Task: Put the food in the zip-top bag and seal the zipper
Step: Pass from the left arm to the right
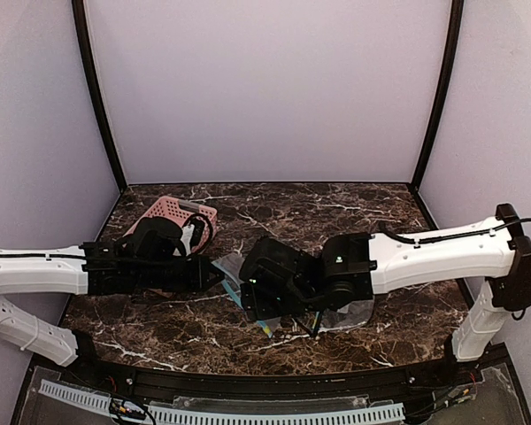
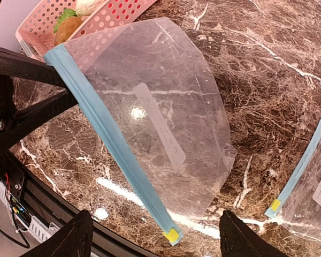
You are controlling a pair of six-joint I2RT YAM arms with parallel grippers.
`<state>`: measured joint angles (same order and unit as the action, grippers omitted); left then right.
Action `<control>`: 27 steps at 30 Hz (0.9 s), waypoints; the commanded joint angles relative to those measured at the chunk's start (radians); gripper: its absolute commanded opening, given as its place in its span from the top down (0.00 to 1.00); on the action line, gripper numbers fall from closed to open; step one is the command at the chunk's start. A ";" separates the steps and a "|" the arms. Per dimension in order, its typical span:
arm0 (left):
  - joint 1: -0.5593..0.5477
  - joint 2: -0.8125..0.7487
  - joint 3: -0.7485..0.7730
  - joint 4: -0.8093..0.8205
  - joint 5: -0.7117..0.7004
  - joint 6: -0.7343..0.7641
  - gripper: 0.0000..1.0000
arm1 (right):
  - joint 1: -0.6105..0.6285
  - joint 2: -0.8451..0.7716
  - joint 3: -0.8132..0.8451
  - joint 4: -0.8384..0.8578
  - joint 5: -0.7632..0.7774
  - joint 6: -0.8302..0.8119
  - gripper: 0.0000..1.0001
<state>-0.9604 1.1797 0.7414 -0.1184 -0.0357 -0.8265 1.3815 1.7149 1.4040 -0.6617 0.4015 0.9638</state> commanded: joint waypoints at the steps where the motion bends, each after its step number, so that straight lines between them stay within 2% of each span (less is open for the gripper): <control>1: -0.003 -0.015 -0.017 0.041 -0.040 -0.037 0.99 | 0.016 0.049 0.062 -0.012 0.059 0.053 0.21; 12: -0.003 -0.021 -0.032 0.052 -0.031 -0.052 0.99 | -0.006 0.190 0.211 -0.179 0.196 0.115 0.20; 27: -0.003 -0.058 -0.066 0.061 -0.034 -0.074 0.99 | -0.066 0.217 0.077 -0.183 0.201 0.216 0.21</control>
<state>-0.9607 1.1461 0.6910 -0.0746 -0.0624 -0.8898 1.3357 1.9076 1.5383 -0.8196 0.5922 1.1244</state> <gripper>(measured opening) 0.008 0.791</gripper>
